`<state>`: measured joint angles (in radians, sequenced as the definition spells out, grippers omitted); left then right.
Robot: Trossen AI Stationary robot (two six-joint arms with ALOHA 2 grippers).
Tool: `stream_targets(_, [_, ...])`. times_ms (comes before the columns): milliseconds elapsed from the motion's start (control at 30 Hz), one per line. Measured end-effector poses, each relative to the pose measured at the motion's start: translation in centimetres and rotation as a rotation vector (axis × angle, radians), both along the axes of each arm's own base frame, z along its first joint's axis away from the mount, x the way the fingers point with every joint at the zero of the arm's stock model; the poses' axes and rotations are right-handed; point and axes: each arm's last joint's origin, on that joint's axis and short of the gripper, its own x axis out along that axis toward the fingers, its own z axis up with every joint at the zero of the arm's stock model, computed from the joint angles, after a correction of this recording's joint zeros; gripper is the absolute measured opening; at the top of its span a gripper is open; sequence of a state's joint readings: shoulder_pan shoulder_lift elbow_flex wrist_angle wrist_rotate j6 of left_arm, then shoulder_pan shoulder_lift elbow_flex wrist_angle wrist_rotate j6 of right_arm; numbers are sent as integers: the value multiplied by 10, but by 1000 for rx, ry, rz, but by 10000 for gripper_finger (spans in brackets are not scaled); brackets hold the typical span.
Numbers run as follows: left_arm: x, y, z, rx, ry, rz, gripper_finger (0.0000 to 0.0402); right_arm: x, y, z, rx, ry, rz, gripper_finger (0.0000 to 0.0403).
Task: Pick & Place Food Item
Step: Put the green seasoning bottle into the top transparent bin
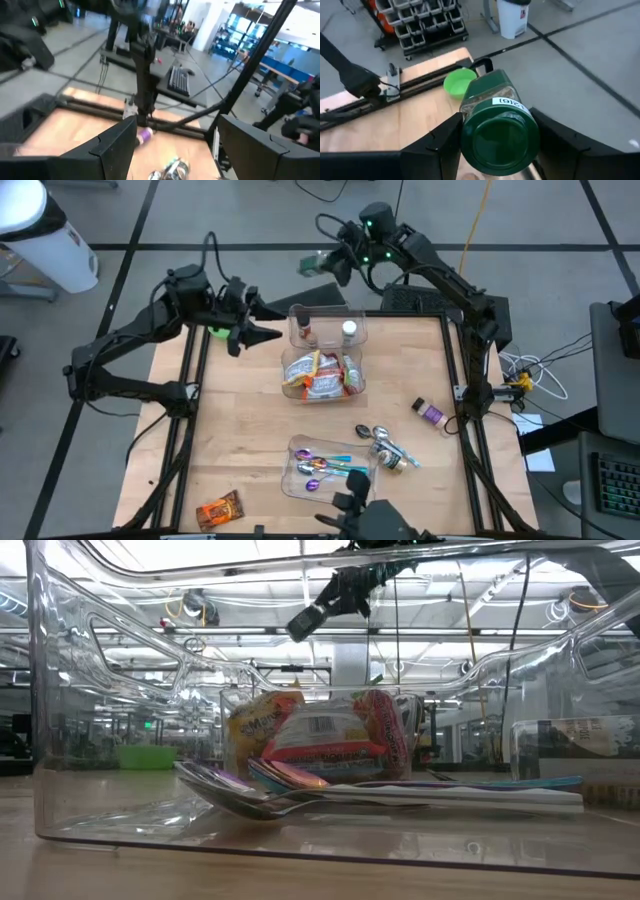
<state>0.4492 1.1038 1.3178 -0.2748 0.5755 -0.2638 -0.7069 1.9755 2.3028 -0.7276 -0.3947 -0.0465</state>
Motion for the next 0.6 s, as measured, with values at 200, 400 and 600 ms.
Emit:
stream_targets(200, [-5,6,3,3,-18,35,280,7,1,-28,24,170,49,197])
stream_targets(400, [-7,12,2,-2,-17,65,280,11,-1,-60,46,377,59,197])
stream_targets(600, [-7,13,2,-5,-15,69,280,20,-7,-90,81,499,71,197])
